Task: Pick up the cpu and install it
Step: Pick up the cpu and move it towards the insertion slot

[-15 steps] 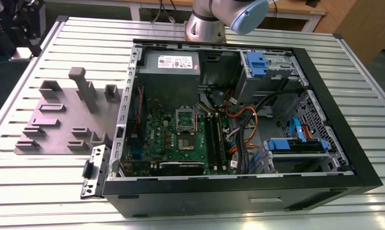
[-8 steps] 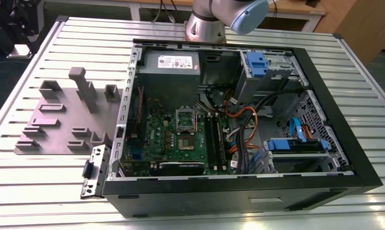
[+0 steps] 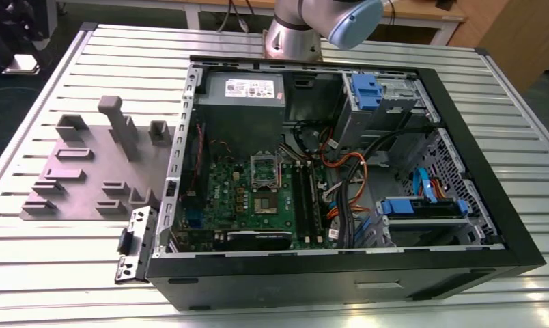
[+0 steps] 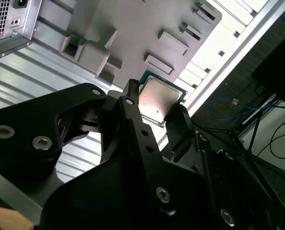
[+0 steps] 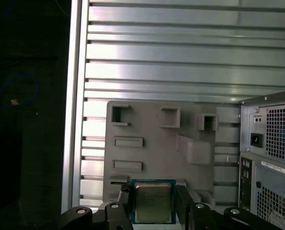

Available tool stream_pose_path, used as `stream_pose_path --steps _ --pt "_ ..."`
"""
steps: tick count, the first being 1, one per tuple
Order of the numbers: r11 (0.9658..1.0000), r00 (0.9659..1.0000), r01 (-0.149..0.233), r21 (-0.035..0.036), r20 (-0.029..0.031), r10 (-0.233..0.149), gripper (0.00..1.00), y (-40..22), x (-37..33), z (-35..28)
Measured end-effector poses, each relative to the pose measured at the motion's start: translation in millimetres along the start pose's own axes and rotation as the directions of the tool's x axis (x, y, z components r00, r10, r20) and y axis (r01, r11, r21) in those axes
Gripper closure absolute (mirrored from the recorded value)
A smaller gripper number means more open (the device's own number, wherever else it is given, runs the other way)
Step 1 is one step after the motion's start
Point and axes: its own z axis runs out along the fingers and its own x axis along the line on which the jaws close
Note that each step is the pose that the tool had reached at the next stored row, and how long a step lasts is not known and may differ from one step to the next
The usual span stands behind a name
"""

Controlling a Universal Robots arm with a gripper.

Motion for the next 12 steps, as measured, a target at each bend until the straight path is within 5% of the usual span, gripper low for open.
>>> stream_pose_path --steps 12 --pt "1.0 1.0 0.0 0.0001 -0.0001 0.0 0.53 -0.1 -3.6 -0.7"
